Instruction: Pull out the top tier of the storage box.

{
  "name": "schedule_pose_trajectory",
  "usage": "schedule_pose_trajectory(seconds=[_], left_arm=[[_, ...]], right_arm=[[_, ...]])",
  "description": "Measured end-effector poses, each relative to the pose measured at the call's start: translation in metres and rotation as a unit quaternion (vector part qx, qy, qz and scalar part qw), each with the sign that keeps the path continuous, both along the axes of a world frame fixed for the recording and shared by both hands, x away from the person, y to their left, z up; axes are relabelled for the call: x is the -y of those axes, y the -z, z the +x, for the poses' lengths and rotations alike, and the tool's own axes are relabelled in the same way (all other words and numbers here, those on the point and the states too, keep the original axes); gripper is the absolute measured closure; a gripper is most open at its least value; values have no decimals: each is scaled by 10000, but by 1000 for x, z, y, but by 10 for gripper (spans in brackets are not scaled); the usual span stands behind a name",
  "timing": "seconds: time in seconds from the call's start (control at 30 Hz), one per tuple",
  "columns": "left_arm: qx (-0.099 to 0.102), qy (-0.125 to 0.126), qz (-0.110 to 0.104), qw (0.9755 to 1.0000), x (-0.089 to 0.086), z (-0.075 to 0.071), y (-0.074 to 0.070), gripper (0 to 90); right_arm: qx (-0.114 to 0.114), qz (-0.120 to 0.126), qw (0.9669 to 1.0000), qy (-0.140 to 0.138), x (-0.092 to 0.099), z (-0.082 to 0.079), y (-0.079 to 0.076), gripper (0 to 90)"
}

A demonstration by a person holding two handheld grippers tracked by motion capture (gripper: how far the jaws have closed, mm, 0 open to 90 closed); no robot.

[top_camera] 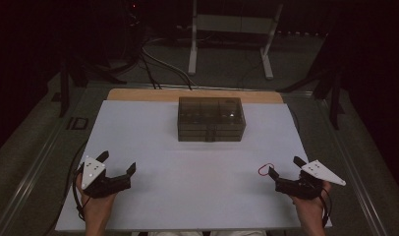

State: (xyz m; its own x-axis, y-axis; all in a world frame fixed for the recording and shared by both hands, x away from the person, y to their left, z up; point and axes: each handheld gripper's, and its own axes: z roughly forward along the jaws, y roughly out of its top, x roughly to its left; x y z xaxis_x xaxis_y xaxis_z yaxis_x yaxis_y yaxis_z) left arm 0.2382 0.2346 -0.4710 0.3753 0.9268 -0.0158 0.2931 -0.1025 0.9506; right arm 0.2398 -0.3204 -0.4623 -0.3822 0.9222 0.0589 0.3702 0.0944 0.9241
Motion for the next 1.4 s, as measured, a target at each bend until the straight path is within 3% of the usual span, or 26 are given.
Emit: schedule_pose_trajectory(seconds=[1.4], left_arm=[[-49,-32,16,10000,-1,1,2,32]], right_arm=[[50,-90,9998,-163,-32,30,-12,0]])
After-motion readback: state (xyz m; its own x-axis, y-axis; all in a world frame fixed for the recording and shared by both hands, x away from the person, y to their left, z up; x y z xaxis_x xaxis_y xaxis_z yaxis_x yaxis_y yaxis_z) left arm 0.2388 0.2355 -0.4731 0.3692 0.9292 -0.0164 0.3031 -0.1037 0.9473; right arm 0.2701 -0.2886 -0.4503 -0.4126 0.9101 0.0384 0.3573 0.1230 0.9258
